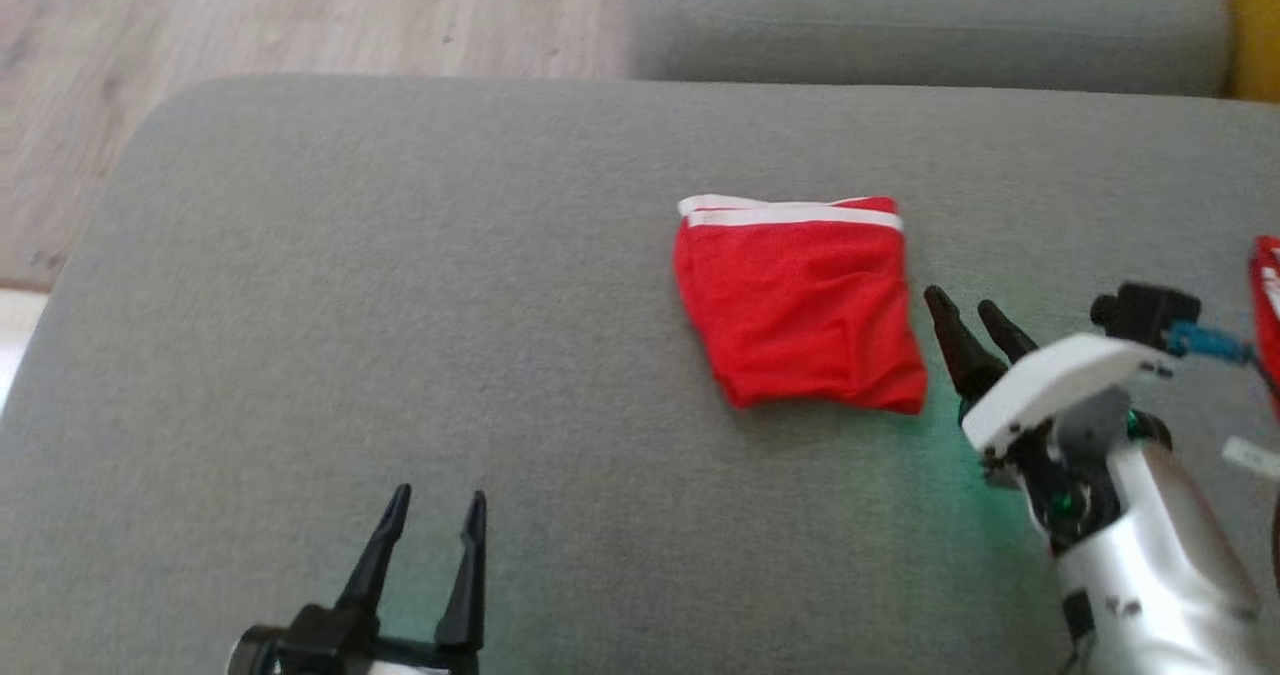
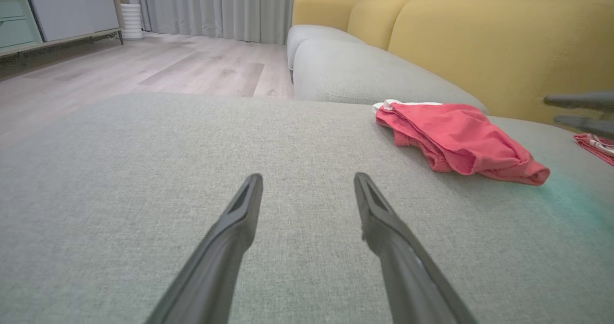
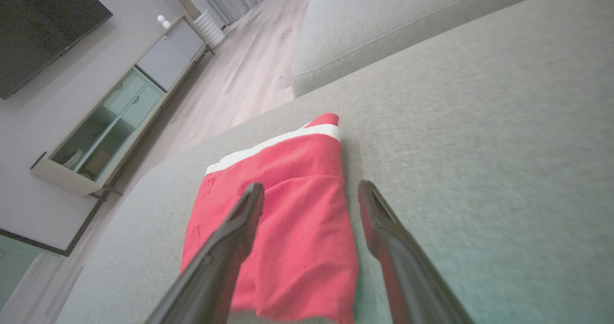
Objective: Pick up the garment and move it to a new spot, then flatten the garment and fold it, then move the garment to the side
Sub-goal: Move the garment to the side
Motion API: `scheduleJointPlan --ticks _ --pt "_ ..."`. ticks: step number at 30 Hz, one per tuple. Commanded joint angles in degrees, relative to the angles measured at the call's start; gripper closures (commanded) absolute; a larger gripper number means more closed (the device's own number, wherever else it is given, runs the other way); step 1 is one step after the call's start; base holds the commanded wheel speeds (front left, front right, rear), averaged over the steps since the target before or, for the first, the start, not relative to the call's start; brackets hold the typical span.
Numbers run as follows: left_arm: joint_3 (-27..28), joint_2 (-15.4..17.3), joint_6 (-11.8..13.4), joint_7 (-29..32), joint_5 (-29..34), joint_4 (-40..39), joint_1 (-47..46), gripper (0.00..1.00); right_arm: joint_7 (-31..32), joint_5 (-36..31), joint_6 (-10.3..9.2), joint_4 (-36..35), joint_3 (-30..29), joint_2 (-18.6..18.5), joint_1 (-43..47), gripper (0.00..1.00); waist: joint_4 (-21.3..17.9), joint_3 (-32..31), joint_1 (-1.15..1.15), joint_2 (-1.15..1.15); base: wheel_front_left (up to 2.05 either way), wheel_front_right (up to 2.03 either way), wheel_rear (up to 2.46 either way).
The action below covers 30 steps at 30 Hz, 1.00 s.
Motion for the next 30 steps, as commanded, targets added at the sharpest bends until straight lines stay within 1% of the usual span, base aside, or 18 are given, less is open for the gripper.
scheduleJointPlan --ticks 1,4,8,11,13,14,15,17,20,22,26,29,30 --pt "0.87 -0.19 0.36 -0.3 -0.55 -1.36 -2.7 0.0 1.51 -0.07 0.39 1.23 -0.13 0.15 -3.34 0.0 2.2 1.48 -0.01 0.0 0.0 0.0 0.0" --pt "-1.07 -0.2 0.62 -0.3 -1.27 -1.06 -3.57 0.0 3.27 -3.03 0.39 8.86 -3.2 0.48 -8.17 0.0 4.68 2.12 -0.01 0.0 0.0 0.0 0.0" --pt "-3.0 -0.2 1.06 -0.3 -1.92 -0.67 -4.26 0.0 3.07 -6.23 0.39 17.96 -7.49 1.04 -12.44 0.0 7.66 2.51 -0.01 0.0 0.0 0.0 0.0" --pt "-3.73 -0.2 1.49 -0.3 -2.28 -0.57 -4.47 0.0 3.48 -6.14 0.39 22.74 -8.52 1.74 -14.01 0.0 8.79 2.53 -0.01 0.0 0.0 0.0 0.0" --pt "-3.84 -0.2 1.78 -0.3 -2.43 -0.65 -4.44 0.0 4.14 -4.68 0.39 24.15 -8.12 2.23 -14.65 0.0 8.77 2.6 -0.01 0.0 0.0 0.0 0.0" --pt "-3.71 -0.2 2.0 -0.3 -2.51 -0.77 -4.34 0.0 4.11 -3.66 0.39 24.34 -7.86 2.42 -14.96 0.6 8.37 2.67 -0.01 0.0 0.0 0.0 0.0" --pt "-3.54 -0.2 2.24 -0.3 -2.58 -0.93 -4.23 0.0 3.92 -2.89 0.39 24.36 -7.41 2.55 -15.3 1.0 7.67 2.83 -0.01 0.0 0.0 0.0 0.0" --pt "-3.32 -0.2 2.46 -0.3 -2.67 -1.18 -4.19 0.0 2.93 -1.47 0.39 23.5 -6.2 2.71 -16.01 1.0 5.82 3.15 -0.01 0.0 0.0 0.0 0.0" --pt "-2.58 -0.2 2.54 -0.3 -2.51 -1.33 -4.11 0.0 2.13 -0.38 0.39 21.84 -3.85 2.64 -16.79 1.0 1.37 3.4 -0.01 0.0 0.0 0.0 0.0" --pt "-2.15 -0.2 2.3 -0.3 -2.11 -1.28 -4.24 0.0 2.06 -0.87 0.39 20.48 -1.94 0.97 -17.17 1.0 -2.01 3.47 -0.01 0.0 0.0 0.0 0.0" --pt "-1.58 -0.2 1.59 -0.3 -1.17 -1.23 -5.03 0.0 1.97 -2.92 0.39 17.23 0.91 -4.68 -18.75 1.0 -8.44 3.83 -0.01 0.0 0.0 0.0 0.0" --pt "-1.7 -0.2 1.07 -0.3 -0.63 -1.17 -5.91 0.0 1.58 -5.0 0.39 15.28 1.85 -9.3 -20.52 1.0 -11.94 4.27 -0.01 0.0 0.0 0.0 0.0" --pt "-1.7 -0.2 1.07 -0.3 -0.63 -1.17 -5.91 0.0 1.58 -5.0 0.39 15.28 1.85 -9.3 -20.52 1.0 -11.94 4.27 -0.01 0.0 0.0 0.0 0.0"
